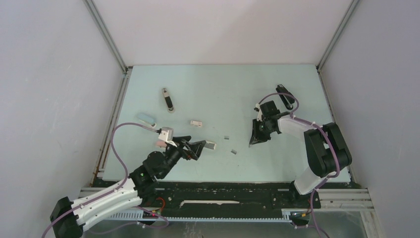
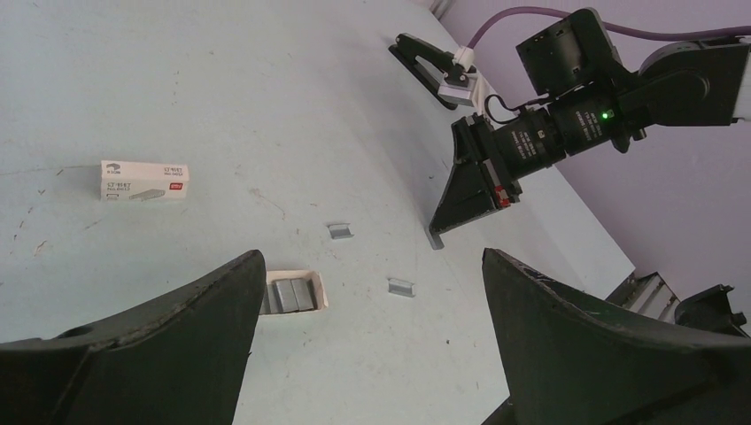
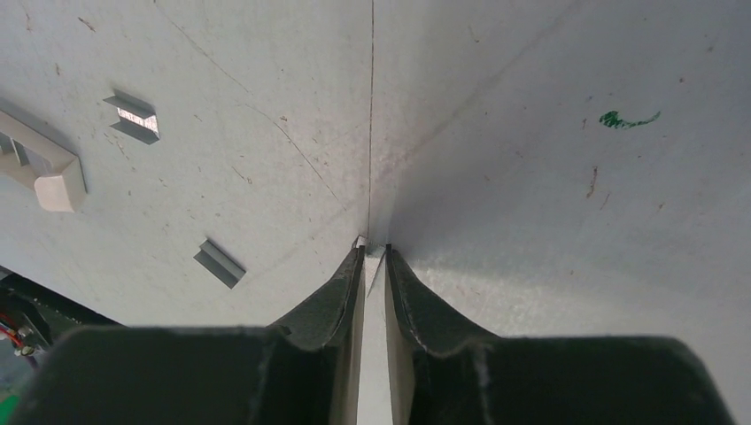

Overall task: Unload the staples from the stapler
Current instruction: Pick up the staple from the center of the board.

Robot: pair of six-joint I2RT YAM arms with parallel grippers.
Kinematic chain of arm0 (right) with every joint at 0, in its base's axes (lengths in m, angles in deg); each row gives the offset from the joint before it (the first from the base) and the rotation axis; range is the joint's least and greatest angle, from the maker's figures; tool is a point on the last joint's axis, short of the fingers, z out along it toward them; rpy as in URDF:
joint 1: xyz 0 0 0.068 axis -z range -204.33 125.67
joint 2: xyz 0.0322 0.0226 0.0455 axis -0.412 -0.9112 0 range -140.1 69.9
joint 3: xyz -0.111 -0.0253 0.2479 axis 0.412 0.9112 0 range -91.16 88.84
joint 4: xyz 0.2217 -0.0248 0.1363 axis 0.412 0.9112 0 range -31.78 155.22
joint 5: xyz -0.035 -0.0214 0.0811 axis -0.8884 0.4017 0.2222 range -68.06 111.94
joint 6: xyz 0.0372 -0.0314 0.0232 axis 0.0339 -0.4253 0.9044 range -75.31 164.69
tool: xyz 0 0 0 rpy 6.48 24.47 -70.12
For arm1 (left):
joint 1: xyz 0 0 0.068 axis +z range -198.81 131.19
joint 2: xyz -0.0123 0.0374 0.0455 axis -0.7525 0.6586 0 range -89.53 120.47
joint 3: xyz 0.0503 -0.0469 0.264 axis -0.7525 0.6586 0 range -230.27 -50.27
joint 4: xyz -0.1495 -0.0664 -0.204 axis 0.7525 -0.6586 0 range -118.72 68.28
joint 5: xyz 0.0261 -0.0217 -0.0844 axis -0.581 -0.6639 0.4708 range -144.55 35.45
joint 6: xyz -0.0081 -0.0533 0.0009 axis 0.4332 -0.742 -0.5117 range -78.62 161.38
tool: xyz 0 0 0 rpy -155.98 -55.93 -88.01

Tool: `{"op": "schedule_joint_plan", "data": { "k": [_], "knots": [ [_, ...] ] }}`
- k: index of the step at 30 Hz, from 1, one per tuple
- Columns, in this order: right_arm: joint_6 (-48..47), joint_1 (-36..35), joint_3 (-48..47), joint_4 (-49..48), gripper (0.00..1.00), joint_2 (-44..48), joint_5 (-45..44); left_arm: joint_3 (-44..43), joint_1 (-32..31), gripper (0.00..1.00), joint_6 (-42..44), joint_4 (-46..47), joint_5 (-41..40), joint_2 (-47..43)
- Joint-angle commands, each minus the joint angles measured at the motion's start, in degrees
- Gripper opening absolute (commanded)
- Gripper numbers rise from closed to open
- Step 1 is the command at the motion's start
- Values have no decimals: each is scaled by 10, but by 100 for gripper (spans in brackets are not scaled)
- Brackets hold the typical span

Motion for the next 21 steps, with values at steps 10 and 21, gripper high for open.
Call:
{"op": "schedule_joint_plan", "data": {
  "k": [10,21],
  "knots": [
    [-6,0,-5,3,11,-21,14,13,-1,97,-14,9,-1,-6],
    [-52,48,-8,-12,0,9,168,18,-1,100,-57,125,76,47]
  ]
}}
